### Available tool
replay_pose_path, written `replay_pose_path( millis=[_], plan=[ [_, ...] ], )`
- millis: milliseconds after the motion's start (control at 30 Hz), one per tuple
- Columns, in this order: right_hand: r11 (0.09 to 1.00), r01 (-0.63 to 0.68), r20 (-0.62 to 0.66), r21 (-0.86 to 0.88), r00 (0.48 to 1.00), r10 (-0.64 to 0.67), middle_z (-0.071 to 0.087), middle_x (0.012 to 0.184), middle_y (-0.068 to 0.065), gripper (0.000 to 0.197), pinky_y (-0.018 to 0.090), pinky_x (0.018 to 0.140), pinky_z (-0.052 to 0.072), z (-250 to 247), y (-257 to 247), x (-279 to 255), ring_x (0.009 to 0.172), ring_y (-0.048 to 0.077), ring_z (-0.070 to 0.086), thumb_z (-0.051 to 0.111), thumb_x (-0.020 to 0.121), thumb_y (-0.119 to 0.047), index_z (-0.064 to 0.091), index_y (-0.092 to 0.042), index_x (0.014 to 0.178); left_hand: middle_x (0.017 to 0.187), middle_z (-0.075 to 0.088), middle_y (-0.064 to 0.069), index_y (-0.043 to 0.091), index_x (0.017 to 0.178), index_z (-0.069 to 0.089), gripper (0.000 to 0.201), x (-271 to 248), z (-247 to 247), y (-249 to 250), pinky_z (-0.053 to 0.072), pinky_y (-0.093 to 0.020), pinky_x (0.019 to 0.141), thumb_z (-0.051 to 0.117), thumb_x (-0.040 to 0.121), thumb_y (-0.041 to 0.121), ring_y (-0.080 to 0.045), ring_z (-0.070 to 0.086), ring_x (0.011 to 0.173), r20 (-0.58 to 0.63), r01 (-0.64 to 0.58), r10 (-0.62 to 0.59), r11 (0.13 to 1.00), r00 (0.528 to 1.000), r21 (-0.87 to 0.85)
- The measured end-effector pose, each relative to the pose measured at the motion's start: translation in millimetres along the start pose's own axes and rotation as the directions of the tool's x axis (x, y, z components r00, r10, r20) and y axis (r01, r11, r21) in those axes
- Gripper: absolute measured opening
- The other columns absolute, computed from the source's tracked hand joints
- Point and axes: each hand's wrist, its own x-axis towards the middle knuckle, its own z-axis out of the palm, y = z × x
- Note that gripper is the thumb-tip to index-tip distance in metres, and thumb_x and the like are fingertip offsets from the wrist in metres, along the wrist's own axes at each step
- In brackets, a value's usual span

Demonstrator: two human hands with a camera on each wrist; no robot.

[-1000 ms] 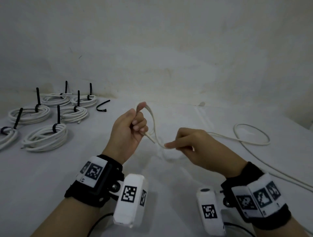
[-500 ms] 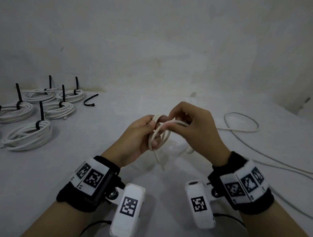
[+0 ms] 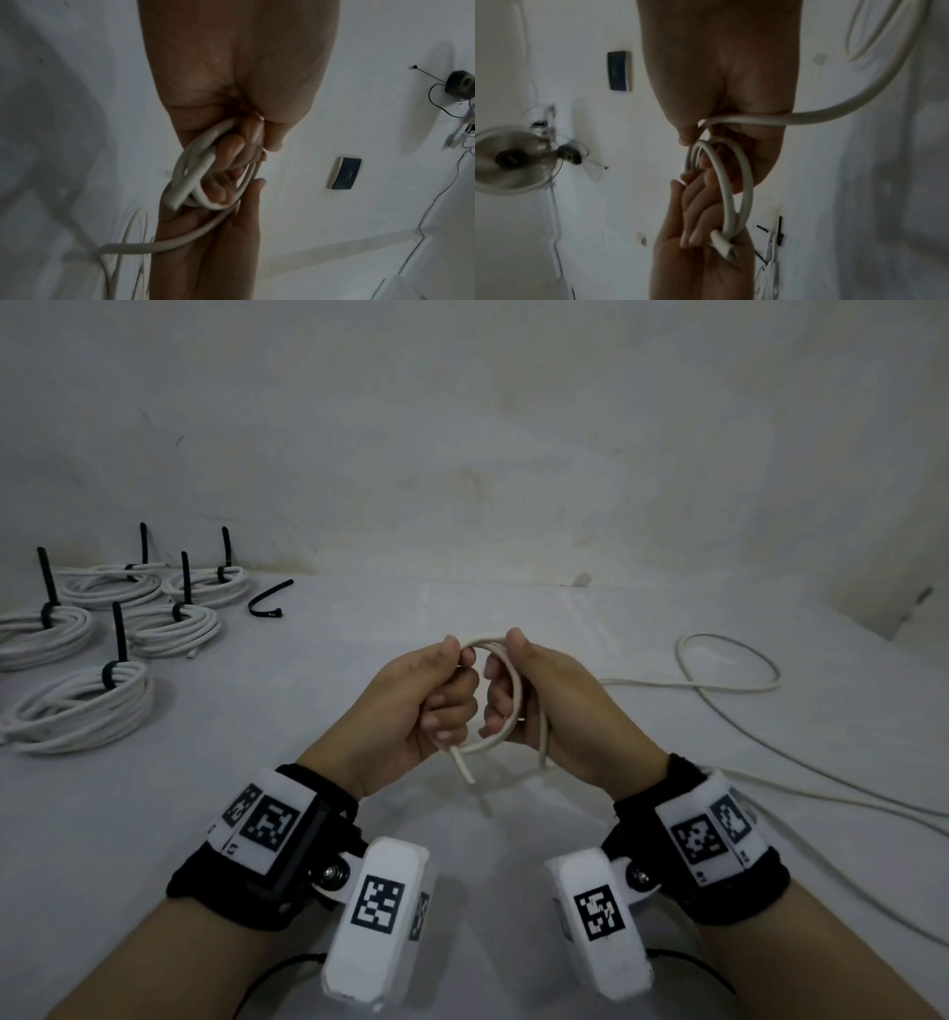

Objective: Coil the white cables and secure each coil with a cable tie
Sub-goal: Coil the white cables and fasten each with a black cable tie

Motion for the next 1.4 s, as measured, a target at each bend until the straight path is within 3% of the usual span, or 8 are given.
replay_pose_path(
  millis=[133,333,667,800,900,967,1167,1400],
  plan=[
    [0.969,-0.082,0.06,0.231,0.996,0.07,0.031,0.047,-0.005,0.038,0.022,0.049,0.041,1,-5,0,0.039,0.008,0.031,0.041,0.094,-0.042,0.049,-0.011,0.076,0.053,0.031,0.005,0.011,0.081,0.047,0.026,1,0,3,0.041,-0.019,0.046,0.04,0.089,0.034,-0.007,0.032,0.043,-0.013,0.027,-0.028,0.999,1.0,-0.041],
    [0.99,-0.076,0.093,0.121,0.994,0.065,0.026,0.051,-0.005,0.041,0.017,0.04,0.026,1,-9,-1,0.041,0.006,0.023,0.046,0.083,-0.052,0.043,-0.013,0.07,0.052,0.033,0.005,0.012,0.073,0.041,0.029,0,0,6,0.05,-0.023,0.053,0.063,0.083,0.028,-0.008,0.037,0.044,-0.054,0.026,-0.02,0.992,0.998,0.124],
    [0.998,-0.053,0.042,0.035,0.998,0.052,0.02,0.048,-0.007,0.045,0.019,0.037,0.016,4,-11,-2,0.039,0.006,0.016,0.045,0.085,-0.052,0.027,-0.019,0.059,0.05,0.04,0.004,0.004,0.087,0.059,0.031,-1,1,8,0.054,-0.024,0.057,0.052,0.078,0.034,-0.008,0.045,0.046,-0.073,0.002,0.011,0.986,0.997,0.168],
    [0.98,0.014,-0.054,0.201,0.999,-0.003,0.018,0.047,-0.007,0.046,0.018,0.035,0.014,3,-6,1,0.036,0.005,0.014,0.044,0.091,-0.047,0.026,-0.02,0.058,0.073,0.062,-0.007,0.007,0.1,0.063,0.055,2,-10,-3,0.059,-0.035,0.062,0.034,0.092,0.053,-0.019,0.064,0.065,-0.143,0.308,-0.285,0.935,0.948,0.178],
    [0.928,0.071,-0.05,0.366,0.997,-0.056,0.018,0.044,-0.007,0.045,0.017,0.033,0.013,7,-6,3,0.033,0.004,0.015,0.047,0.084,-0.048,0.03,-0.021,0.053,0.089,0.068,-0.018,0.003,0.113,0.055,0.045,1,-10,-13,0.059,-0.034,0.063,0.034,0.1,0.04,-0.03,0.069,0.075,-0.078,0.558,-0.556,0.802,0.828,0.212],
    [0.904,0.082,-0.029,0.42,0.997,-0.076,0.019,0.043,-0.007,0.044,0.016,0.033,0.013,14,-4,2,0.032,0.004,0.016,0.048,0.083,-0.048,0.03,-0.02,0.053,0.094,0.069,-0.019,0.003,0.114,0.054,0.031,-1,-4,-19,0.059,-0.029,0.064,0.036,0.101,0.024,-0.028,0.07,0.078,0.025,0.585,-0.606,0.778,0.795,0.23],
    [0.89,0.124,-0.034,0.438,0.992,-0.122,0.02,0.043,-0.007,0.044,0.015,0.035,0.013,26,3,-1,0.033,0.004,0.016,0.047,0.083,-0.047,0.029,-0.018,0.055,0.062,0.062,-0.004,0.008,0.062,0.064,0.02,0,6,-27,0.051,-0.016,0.053,0.059,0.081,0.008,-0.007,0.061,0.054,-0.016,0.381,-0.381,0.919,0.924,0.099],
    [0.847,0.292,-0.306,0.443,0.938,-0.163,0.02,0.045,-0.006,0.045,0.019,0.036,0.02,17,-1,2,0.035,0.006,0.017,0.042,0.088,-0.048,0.027,-0.017,0.059,0.067,0.067,0.001,0.01,0.082,0.059,0.016,7,-7,-4,0.055,-0.019,0.058,0.051,0.092,0.0,-0.007,0.066,0.061,-0.265,0.114,-0.097,0.992,0.959,0.051]
  ],
)
